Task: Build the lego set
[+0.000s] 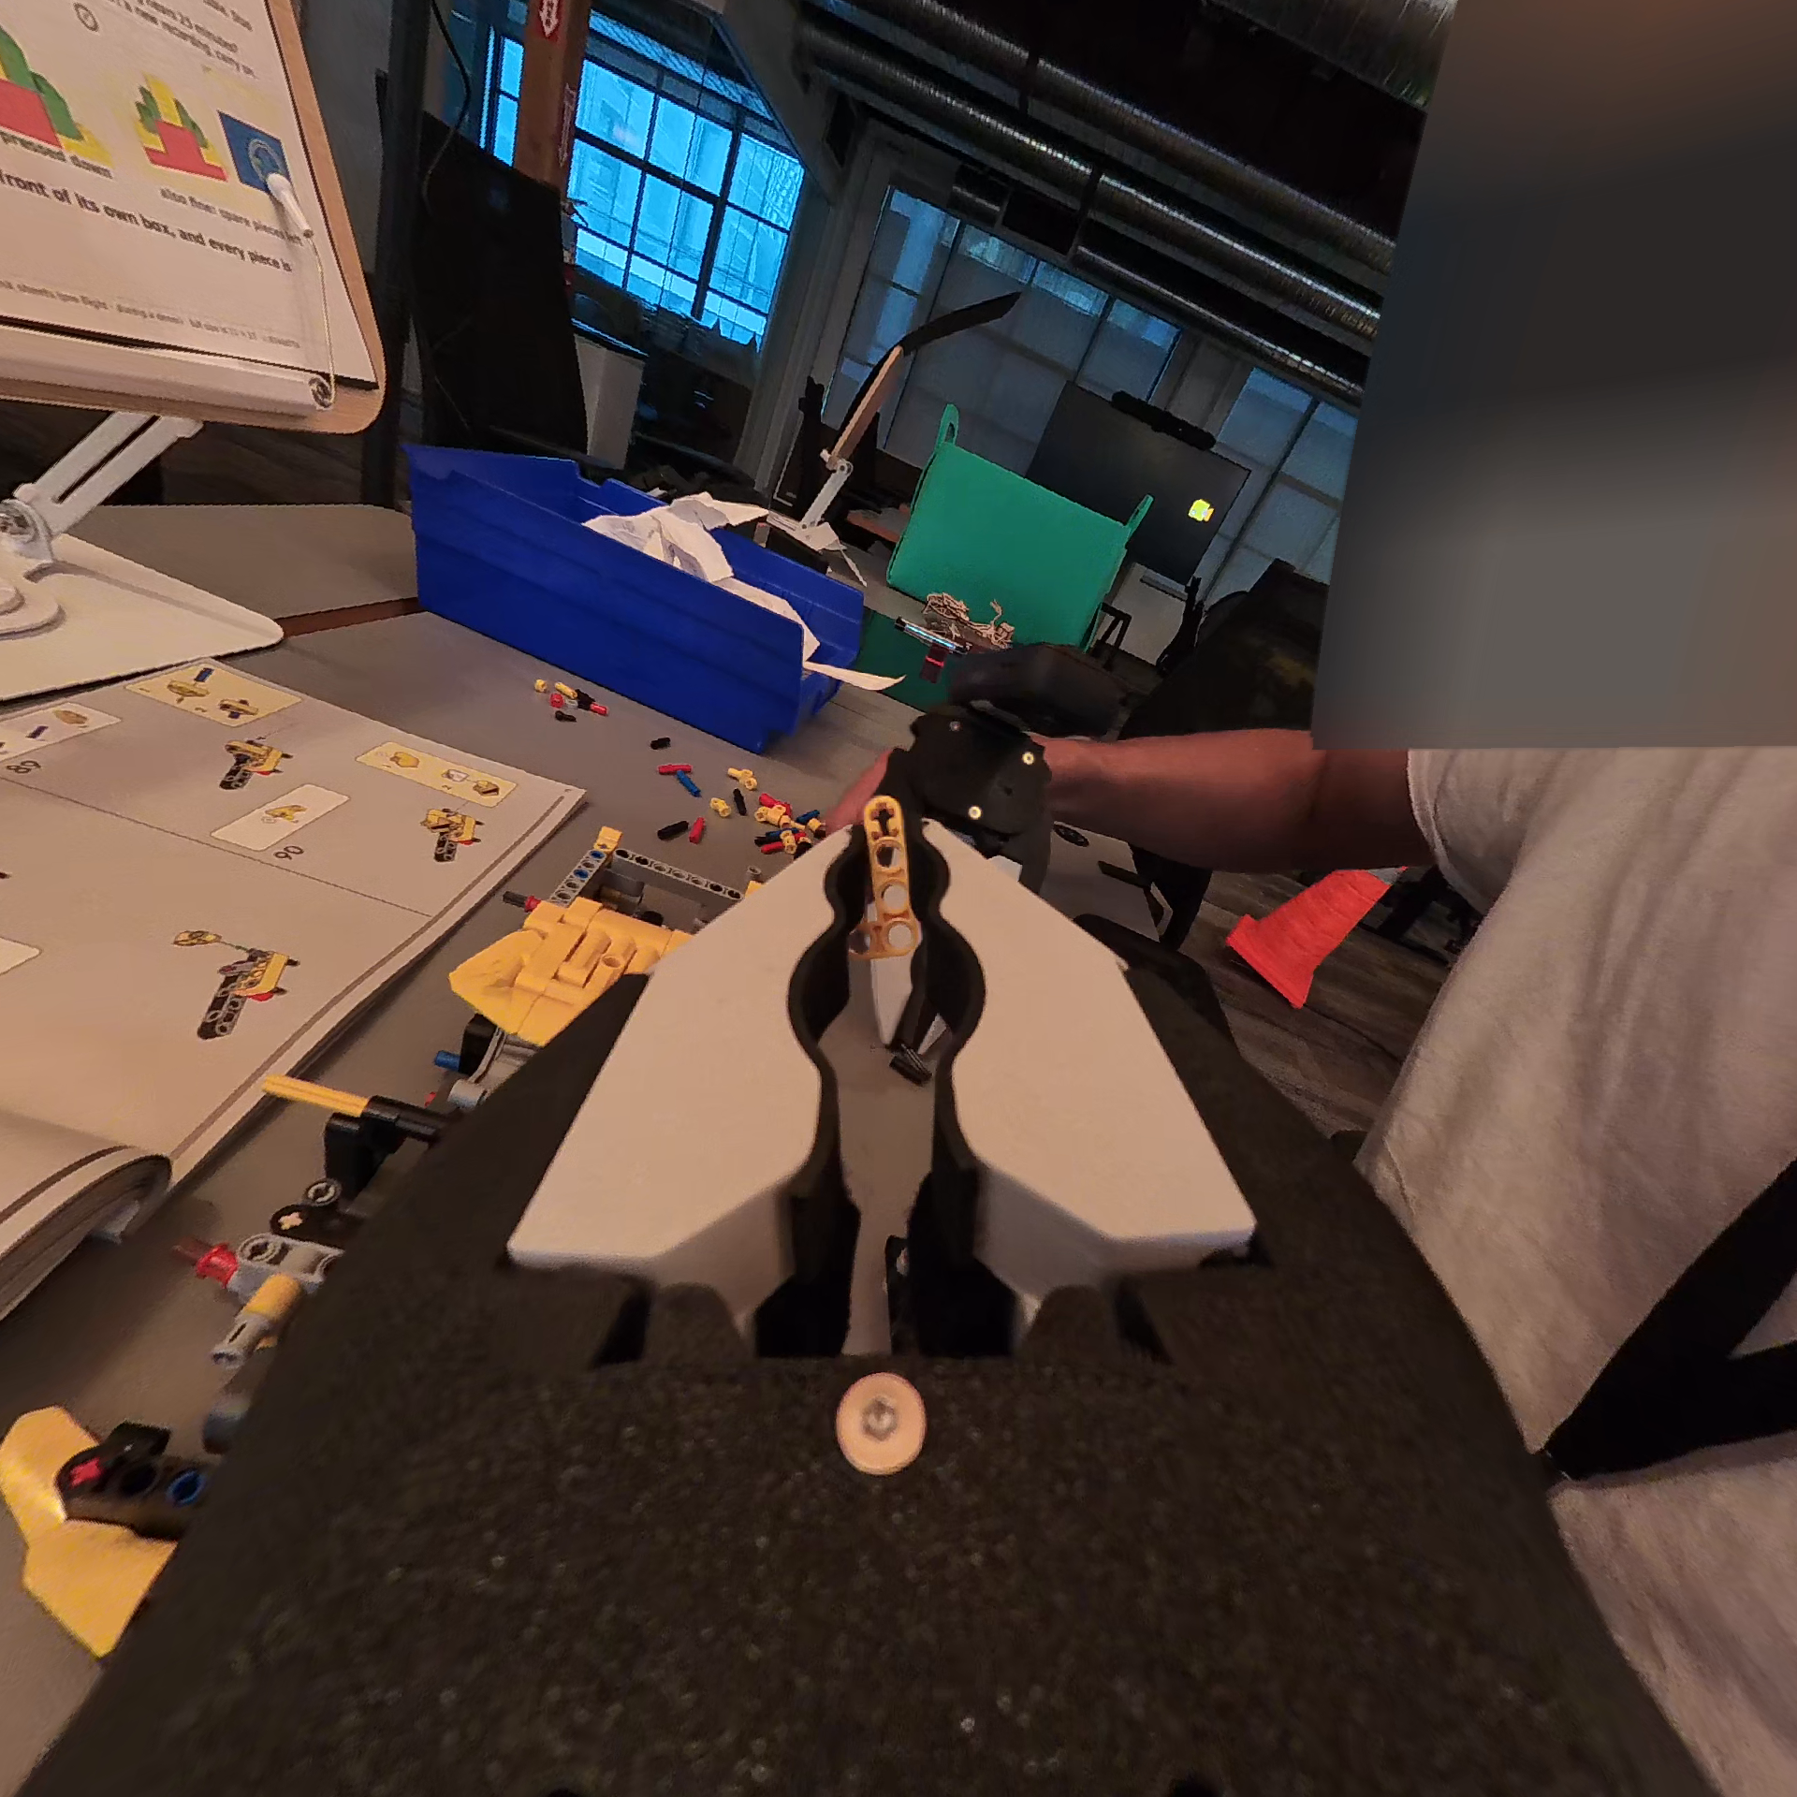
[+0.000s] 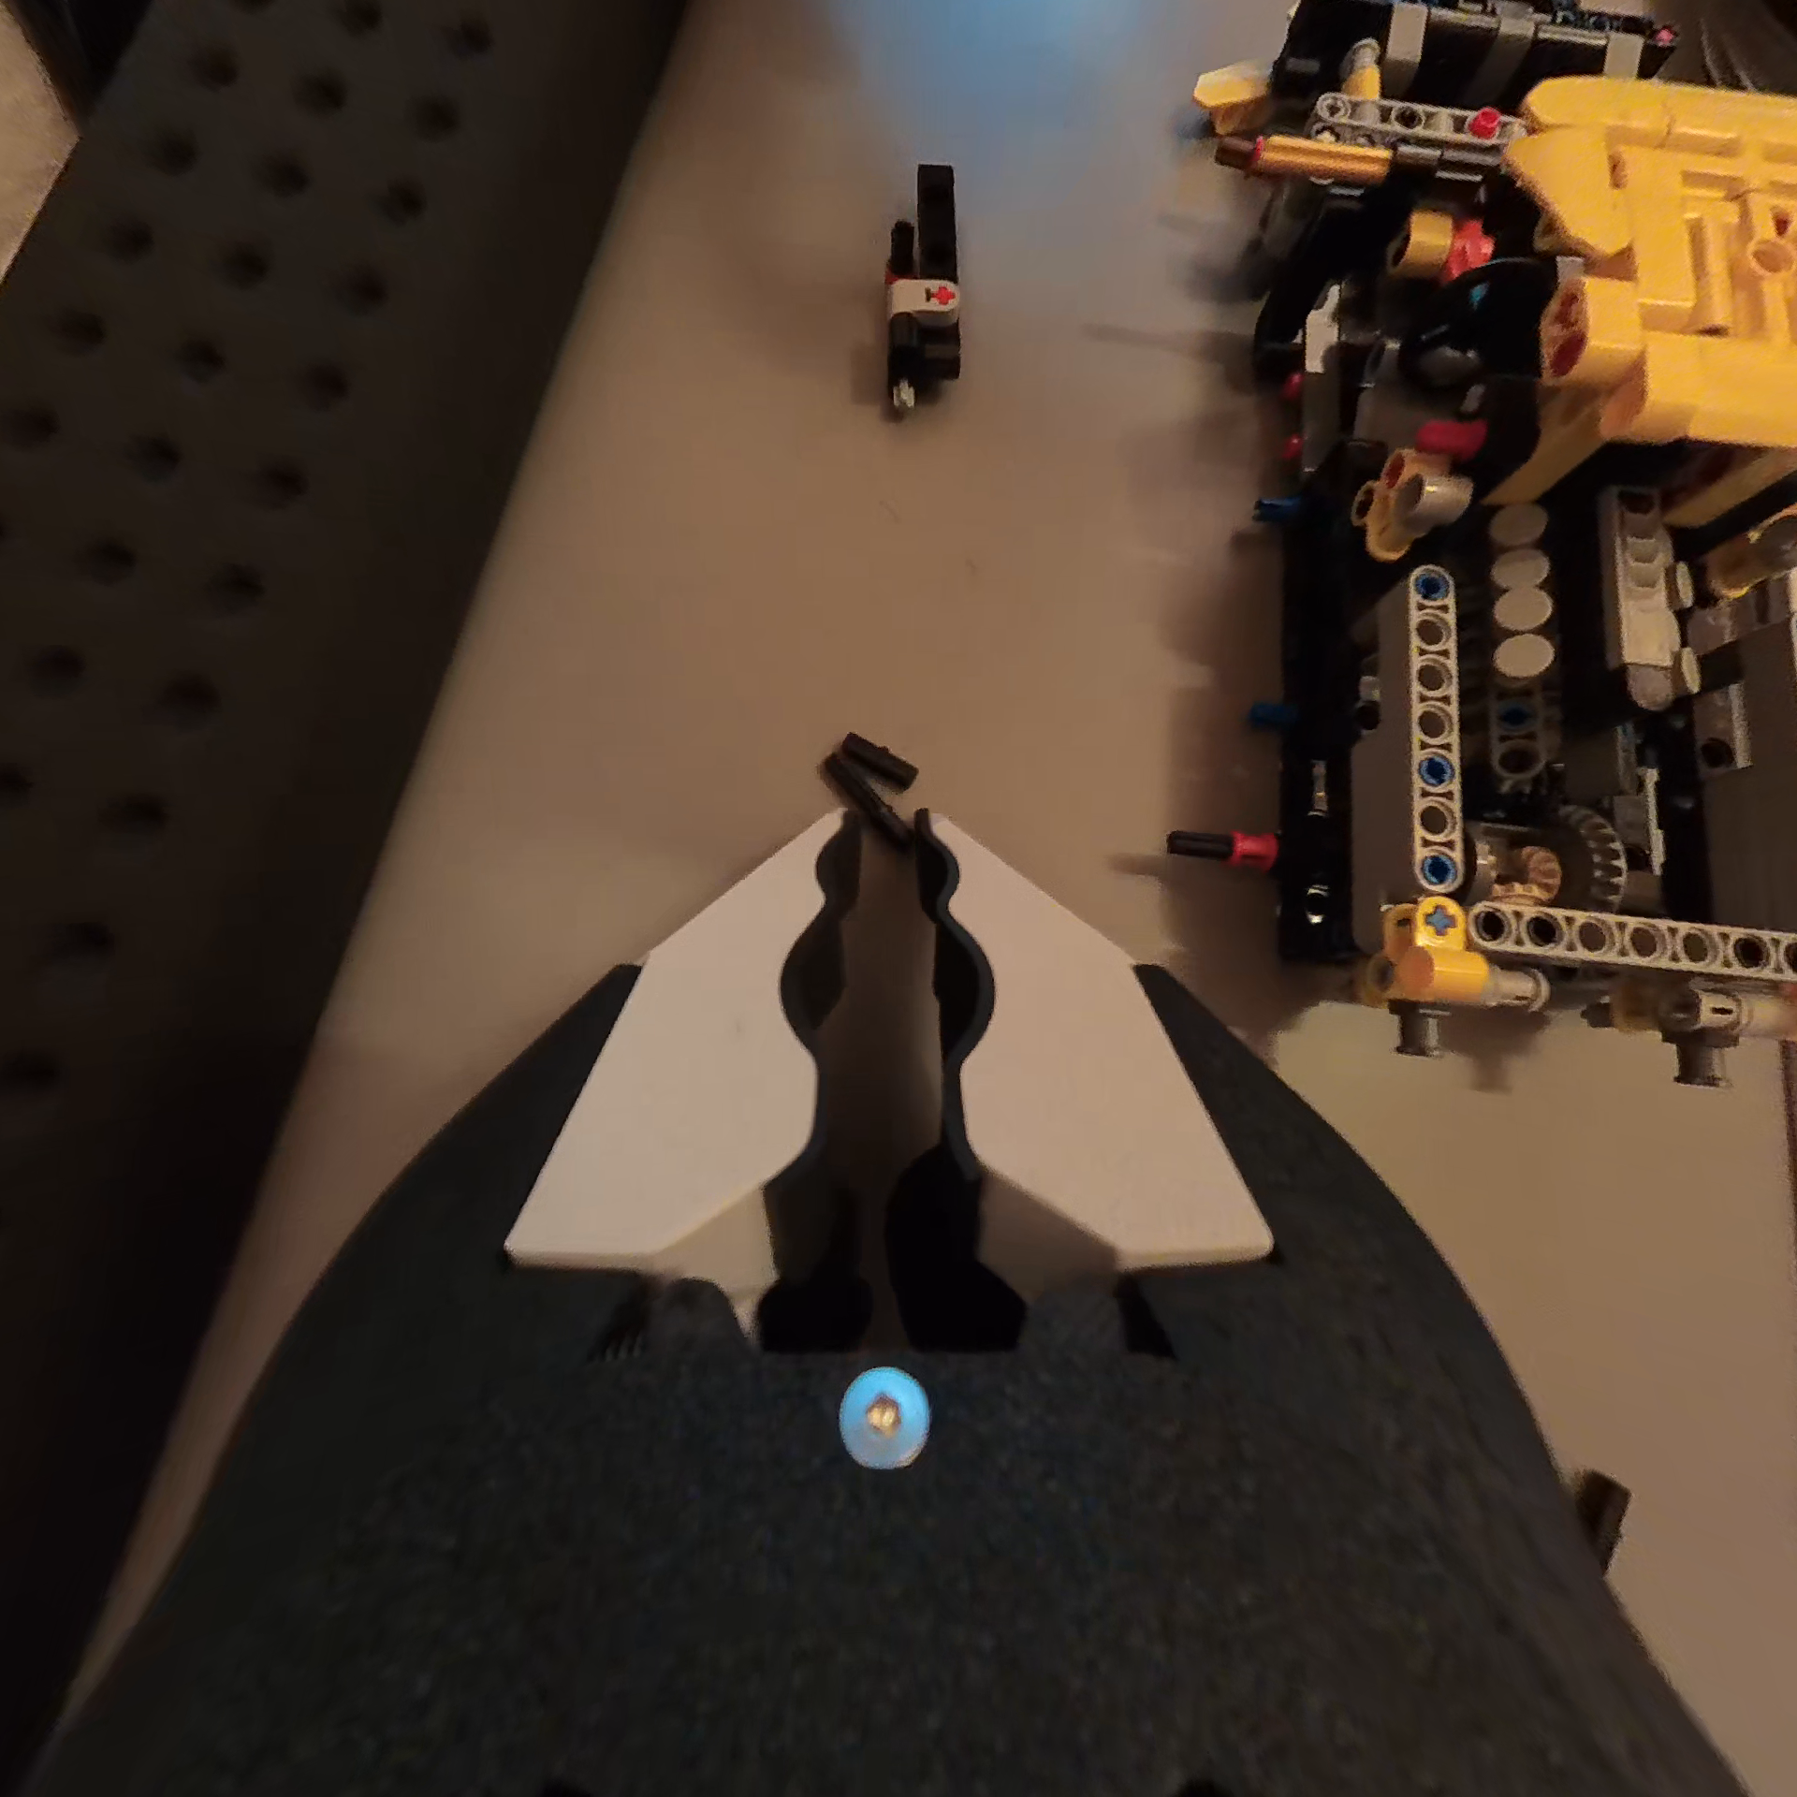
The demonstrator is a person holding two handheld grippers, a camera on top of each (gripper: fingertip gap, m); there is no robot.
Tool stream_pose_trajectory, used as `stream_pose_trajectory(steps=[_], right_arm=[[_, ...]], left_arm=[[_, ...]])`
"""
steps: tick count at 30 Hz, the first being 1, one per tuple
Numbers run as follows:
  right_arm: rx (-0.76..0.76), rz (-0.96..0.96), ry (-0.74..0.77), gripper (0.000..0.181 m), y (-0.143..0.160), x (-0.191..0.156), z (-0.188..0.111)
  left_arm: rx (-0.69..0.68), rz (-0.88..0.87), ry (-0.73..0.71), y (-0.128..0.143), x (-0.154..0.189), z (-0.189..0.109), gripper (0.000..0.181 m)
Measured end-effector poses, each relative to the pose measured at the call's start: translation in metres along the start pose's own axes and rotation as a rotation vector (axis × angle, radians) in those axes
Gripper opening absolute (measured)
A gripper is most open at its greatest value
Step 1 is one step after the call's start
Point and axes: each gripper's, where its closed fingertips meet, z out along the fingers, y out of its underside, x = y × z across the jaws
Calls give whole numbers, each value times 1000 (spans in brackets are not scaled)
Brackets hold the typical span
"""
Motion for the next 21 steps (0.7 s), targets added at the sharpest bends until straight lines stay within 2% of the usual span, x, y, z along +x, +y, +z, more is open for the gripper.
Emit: stream_pose_trajectory(steps=[11, 21], right_arm=[[0, 13, 95, 10, -1, -8, 0], [-30, 71, 30, 16, -5, -20, 3]], left_arm=[[-3, 2, 1, 1, 1, 1, 7], [-17, 13, -8, 4, 0, 2, 7]])
